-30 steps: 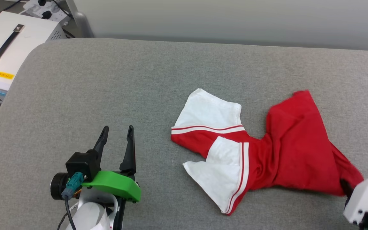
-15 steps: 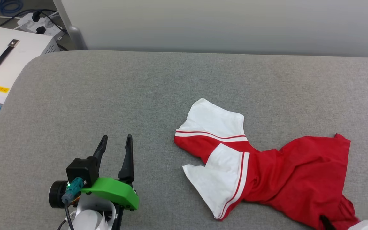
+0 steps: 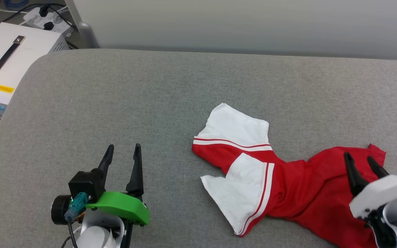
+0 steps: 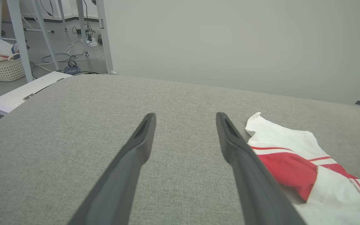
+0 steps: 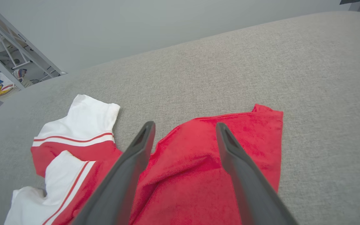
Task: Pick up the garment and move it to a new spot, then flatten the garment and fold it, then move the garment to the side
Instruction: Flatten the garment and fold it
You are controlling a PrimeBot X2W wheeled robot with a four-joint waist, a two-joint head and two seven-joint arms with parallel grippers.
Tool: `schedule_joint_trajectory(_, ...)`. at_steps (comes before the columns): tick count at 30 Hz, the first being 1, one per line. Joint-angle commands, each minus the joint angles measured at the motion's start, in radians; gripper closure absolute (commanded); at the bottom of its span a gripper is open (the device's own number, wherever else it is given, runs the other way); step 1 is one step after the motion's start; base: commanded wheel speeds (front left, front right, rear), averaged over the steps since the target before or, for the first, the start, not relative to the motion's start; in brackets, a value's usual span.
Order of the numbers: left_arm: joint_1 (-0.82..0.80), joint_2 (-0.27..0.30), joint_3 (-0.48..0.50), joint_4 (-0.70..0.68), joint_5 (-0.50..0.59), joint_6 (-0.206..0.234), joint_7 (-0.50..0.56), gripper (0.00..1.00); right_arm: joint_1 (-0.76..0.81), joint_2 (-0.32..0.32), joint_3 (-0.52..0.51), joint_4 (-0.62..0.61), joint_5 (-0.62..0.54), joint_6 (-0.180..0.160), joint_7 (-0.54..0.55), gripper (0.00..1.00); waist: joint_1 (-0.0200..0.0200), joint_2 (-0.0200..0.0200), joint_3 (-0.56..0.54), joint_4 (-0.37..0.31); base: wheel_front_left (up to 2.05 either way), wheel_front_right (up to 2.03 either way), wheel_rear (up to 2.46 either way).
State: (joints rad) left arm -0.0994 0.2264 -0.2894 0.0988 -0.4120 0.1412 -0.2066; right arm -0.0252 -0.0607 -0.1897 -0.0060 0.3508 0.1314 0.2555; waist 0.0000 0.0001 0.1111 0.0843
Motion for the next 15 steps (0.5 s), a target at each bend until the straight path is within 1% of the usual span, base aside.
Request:
schedule_joint_trajectory(1,-0.009,-0.002,0.000,-0.004,-0.004,0.004,-0.010,0.00,-0.058,-0.022,0.022,0.023,0.002,-0.001,0.016,0.00,0.0000,-0.0001,0.023,0.018,0.00,0.00,0.00)
schedule_joint_trajectory(5,-0.033,-0.015,-0.005,-0.002,-0.004,-0.001,-0.020,0.00,-0.199,-0.093,0.111,0.126,0.029,-0.001,0.123,0.00,0.0000,-0.0001,0.057,0.051,0.00,0.00,0.00)
schedule_joint_trajectory(10,-0.071,-0.038,-0.017,0.015,-0.001,-0.016,-0.035,0.00,-0.361,-0.196,0.254,0.230,0.084,-0.001,0.285,0.00,0.0000,-0.0001,0.098,0.116,0.00,0.00,0.00)
schedule_joint_trajectory(15,-0.105,-0.066,-0.027,0.033,0.007,-0.032,-0.047,0.00,-0.509,-0.263,0.391,0.315,0.130,-0.001,0.409,0.00,0.0000,-0.0001,0.134,0.174,0.00,0.00,0.00)
